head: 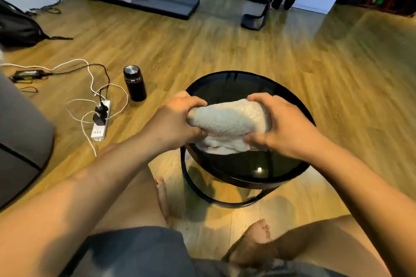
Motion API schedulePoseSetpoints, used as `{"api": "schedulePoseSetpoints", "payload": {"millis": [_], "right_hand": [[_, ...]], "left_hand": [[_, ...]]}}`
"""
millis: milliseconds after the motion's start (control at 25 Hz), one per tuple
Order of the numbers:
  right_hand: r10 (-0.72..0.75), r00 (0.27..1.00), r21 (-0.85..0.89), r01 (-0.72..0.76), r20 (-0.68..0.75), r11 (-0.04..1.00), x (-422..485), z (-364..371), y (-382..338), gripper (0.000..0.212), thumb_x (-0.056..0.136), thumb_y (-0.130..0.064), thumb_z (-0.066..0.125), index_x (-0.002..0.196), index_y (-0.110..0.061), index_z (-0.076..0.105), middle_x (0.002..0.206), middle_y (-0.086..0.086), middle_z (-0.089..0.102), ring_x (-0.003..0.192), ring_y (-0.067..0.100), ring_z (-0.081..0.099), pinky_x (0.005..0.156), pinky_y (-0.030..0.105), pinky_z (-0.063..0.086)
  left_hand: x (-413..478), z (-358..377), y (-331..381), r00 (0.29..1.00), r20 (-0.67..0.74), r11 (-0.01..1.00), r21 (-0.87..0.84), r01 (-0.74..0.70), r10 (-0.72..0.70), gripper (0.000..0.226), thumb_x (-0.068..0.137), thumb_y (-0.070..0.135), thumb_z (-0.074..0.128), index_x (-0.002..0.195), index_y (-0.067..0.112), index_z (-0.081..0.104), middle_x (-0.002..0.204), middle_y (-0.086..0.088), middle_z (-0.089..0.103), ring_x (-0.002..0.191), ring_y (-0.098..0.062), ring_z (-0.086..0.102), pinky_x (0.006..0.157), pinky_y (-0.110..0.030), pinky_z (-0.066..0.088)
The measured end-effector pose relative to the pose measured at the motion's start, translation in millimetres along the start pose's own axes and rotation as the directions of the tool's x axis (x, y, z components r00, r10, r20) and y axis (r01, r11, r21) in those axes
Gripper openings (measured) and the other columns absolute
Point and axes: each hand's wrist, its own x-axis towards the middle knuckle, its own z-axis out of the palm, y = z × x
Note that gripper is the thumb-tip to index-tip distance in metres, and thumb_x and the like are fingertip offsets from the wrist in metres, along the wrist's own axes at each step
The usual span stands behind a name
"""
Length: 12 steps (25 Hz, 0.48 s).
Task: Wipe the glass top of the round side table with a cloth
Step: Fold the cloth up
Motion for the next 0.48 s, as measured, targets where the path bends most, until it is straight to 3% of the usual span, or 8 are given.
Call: {"api": "schedulePoseSetpoints", "payload": {"millis": [80, 160, 280, 320, 400, 480], "right_hand": [[-0.102, 0.994, -0.077, 0.099, -0.034, 0.992, 24.9, 6.2, -11.5, 0.049, 0.078, -0.030, 0.078, 0.122, -0.029, 0.059, 0.106, -0.003, 0.044, 0.102, 0.012, 0.046, 0.078, 0.011, 0.031], [-0.086, 0.996, 0.015, 0.087, -0.036, 0.996, 53.7, 9.9, -18.6, 0.030, 0.080, -0.028, 0.076, 0.108, -0.025, 0.065, 0.105, -0.001, 0.050, 0.096, 0.011, 0.049, 0.078, 0.014, 0.036], [0.025, 0.999, 0.411, -0.033, 0.024, 0.911, 107.1, 37.1, -38.6, 0.021, 0.085, -0.029, 0.074, 0.097, -0.013, 0.068, 0.086, 0.002, 0.067, 0.072, 0.010, 0.061, 0.066, 0.025, 0.048], [0.043, 0.998, 0.529, -0.064, 0.053, 0.846, 123.4, 53.9, -48.3, 0.024, 0.088, -0.030, 0.071, 0.097, -0.009, 0.068, 0.082, 0.004, 0.068, 0.067, 0.011, 0.061, 0.061, 0.027, 0.050], [0.066, 0.993, 0.640, -0.114, 0.099, 0.760, 156.0, 96.1, -68.7, 0.030, 0.093, -0.035, 0.065, 0.104, -0.007, 0.063, 0.088, 0.008, 0.068, 0.069, 0.016, 0.063, 0.054, 0.029, 0.051], [0.109, 0.983, 0.685, -0.181, 0.148, 0.705, 185.2, 142.8, -88.6, 0.038, 0.093, -0.038, 0.063, 0.121, -0.014, 0.053, 0.107, 0.011, 0.065, 0.083, 0.024, 0.067, 0.050, 0.029, 0.053]], "left_hand": [[11.2, -18.4, -15.4, 1.000, -0.009, 0.996, 0.091, 0.017, -0.016, 0.041, 0.067, 0.028, 0.087, 0.105, 0.022, 0.072, 0.098, 0.000, 0.053, 0.097, -0.021, 0.053, 0.077, -0.031, 0.039], [23.4, -43.6, -31.6, 0.996, 0.020, 0.992, 0.099, 0.082, -0.084, 0.030, 0.067, 0.037, 0.086, 0.091, 0.023, 0.073, 0.098, -0.001, 0.055, 0.092, -0.019, 0.054, 0.074, -0.032, 0.043], [33.0, -82.7, -78.0, 0.974, 0.104, 0.947, -0.235, 0.220, -0.200, 0.027, 0.078, 0.029, 0.081, 0.088, 0.008, 0.068, 0.081, -0.001, 0.064, 0.068, -0.008, 0.059, 0.054, -0.017, 0.046], [31.8, -89.6, -98.3, 0.959, 0.117, 0.866, -0.413, 0.283, -0.258, 0.020, 0.083, 0.020, 0.076, 0.091, 0.006, 0.064, 0.071, 0.001, 0.064, 0.058, -0.003, 0.059, 0.047, -0.013, 0.044], [26.4, -92.8, -148.5, 0.910, 0.087, 0.629, -0.695, 0.347, -0.406, 0.017, 0.084, 0.016, 0.072, 0.093, 0.011, 0.059, 0.064, 0.006, 0.067, 0.057, -0.004, 0.064, 0.050, -0.018, 0.052], [13.9, -82.0, -201.8, 0.831, 0.049, 0.510, -0.769, 0.385, -0.554, 0.017, 0.085, 0.018, 0.073, 0.089, 0.014, 0.057, 0.069, 0.004, 0.070, 0.064, -0.010, 0.068, 0.054, -0.029, 0.059]]}}
